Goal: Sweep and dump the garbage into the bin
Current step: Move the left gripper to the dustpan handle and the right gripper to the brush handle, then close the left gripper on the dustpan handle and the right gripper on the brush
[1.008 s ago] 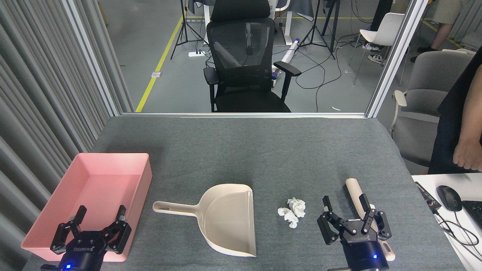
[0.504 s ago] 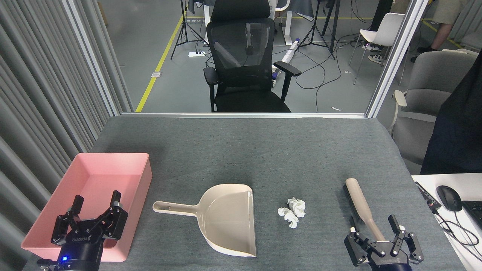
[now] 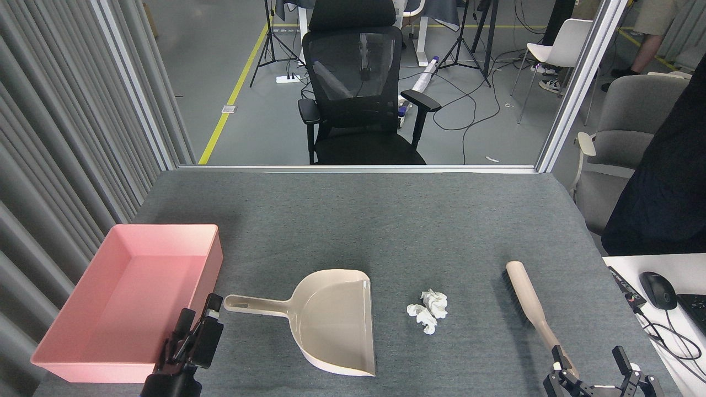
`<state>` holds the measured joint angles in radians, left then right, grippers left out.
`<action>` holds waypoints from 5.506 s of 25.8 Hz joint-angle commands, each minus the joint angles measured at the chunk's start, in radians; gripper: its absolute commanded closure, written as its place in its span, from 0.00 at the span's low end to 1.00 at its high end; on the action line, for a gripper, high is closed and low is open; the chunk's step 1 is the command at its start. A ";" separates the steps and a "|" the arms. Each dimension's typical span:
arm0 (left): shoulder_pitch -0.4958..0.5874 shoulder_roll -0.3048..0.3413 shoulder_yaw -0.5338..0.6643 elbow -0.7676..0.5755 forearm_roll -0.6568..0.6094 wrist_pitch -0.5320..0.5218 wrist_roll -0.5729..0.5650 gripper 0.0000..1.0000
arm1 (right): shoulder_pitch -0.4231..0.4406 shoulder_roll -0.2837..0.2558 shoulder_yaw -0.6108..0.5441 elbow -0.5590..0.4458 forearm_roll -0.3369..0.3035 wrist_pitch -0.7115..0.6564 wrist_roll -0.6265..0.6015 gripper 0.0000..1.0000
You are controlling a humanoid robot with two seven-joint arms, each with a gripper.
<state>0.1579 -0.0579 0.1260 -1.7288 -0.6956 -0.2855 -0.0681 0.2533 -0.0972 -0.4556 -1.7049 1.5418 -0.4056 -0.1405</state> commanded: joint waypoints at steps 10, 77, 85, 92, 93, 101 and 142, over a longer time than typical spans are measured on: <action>0.025 0.004 -0.137 0.035 0.194 0.111 0.053 0.00 | 0.000 -0.027 -0.037 0.109 -0.015 -0.032 -0.025 0.01; 0.018 0.003 -0.132 0.063 0.194 0.109 0.057 0.00 | -0.183 -0.055 0.074 0.403 0.083 0.085 -0.024 0.02; 0.018 0.003 -0.131 0.064 0.194 0.109 0.057 0.00 | -0.181 -0.058 0.075 0.404 0.093 0.105 -0.021 0.02; 0.017 0.003 -0.131 0.064 0.194 0.109 0.057 0.00 | -0.181 -0.058 0.075 0.403 0.093 0.105 -0.021 0.03; 0.017 0.003 -0.131 0.064 0.194 0.109 0.057 0.00 | -0.181 -0.058 0.075 0.403 0.093 0.105 -0.021 0.04; 0.017 0.003 -0.131 0.064 0.194 0.109 0.057 0.00 | -0.178 -0.061 0.078 0.403 0.093 0.105 -0.021 0.16; 0.012 0.001 -0.131 0.063 0.194 0.109 0.056 0.00 | -0.172 -0.058 0.078 0.398 0.092 0.091 -0.019 0.51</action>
<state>0.1703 -0.0568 -0.0046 -1.6652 -0.5016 -0.1766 -0.0128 0.0807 -0.1552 -0.3774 -1.3060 1.6337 -0.3131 -0.1594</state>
